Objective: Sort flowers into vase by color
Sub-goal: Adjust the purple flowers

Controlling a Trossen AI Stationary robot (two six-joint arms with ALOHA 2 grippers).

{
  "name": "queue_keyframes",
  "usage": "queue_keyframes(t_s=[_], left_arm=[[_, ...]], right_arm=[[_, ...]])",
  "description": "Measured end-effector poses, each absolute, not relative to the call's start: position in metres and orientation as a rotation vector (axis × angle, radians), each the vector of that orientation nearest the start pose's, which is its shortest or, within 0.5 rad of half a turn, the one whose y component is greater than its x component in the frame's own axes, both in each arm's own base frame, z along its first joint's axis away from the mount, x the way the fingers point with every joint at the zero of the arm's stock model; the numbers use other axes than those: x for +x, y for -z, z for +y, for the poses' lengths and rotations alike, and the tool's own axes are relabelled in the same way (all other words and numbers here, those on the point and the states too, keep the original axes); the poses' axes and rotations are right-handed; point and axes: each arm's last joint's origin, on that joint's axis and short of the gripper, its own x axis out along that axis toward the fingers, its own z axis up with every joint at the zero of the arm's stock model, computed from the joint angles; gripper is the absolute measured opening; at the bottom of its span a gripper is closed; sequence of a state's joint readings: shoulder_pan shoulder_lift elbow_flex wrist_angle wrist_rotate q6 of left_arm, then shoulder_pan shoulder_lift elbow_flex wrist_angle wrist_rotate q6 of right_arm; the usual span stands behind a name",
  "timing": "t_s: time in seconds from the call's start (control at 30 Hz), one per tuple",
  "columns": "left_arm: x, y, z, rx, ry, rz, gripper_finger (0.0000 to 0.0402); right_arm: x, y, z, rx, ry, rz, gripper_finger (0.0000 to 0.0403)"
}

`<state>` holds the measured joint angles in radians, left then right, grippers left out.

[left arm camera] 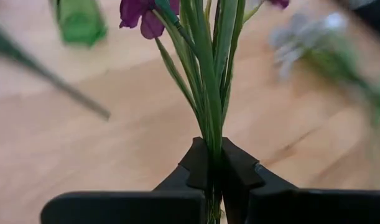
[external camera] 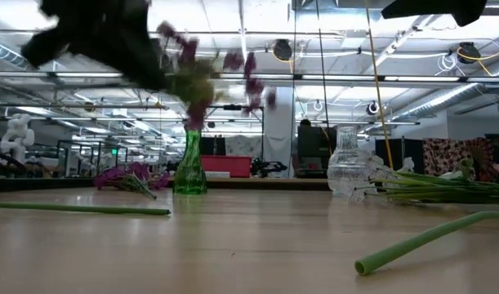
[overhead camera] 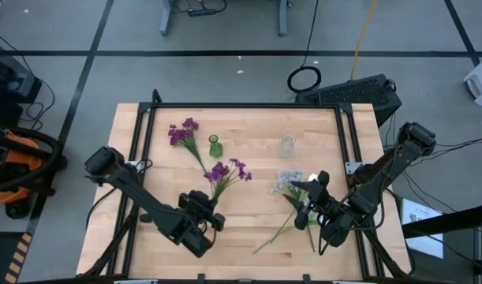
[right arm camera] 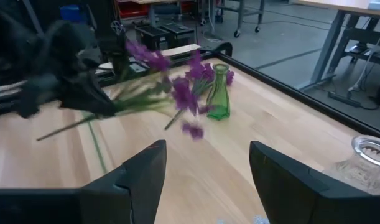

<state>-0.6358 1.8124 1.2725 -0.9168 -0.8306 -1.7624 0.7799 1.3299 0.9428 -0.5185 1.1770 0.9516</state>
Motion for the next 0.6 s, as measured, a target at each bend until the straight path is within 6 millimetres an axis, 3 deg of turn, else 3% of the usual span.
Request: queue_keyframes(t_s=[0.23, 0.6], left_arm=[[0.294, -0.161, -0.164, -0.725, -1.026, 0.630, 0.0023], [0.330, -0.135, -0.134, -0.734, -1.053, 0.614, 0.0039]], right_arm=[[0.200, -0.261, 0.161, 0.164, 0.549, 0.277, 0.0222], [0.205, -0.261, 0.154, 0.137, 0.578, 0.282, 0.0222]])
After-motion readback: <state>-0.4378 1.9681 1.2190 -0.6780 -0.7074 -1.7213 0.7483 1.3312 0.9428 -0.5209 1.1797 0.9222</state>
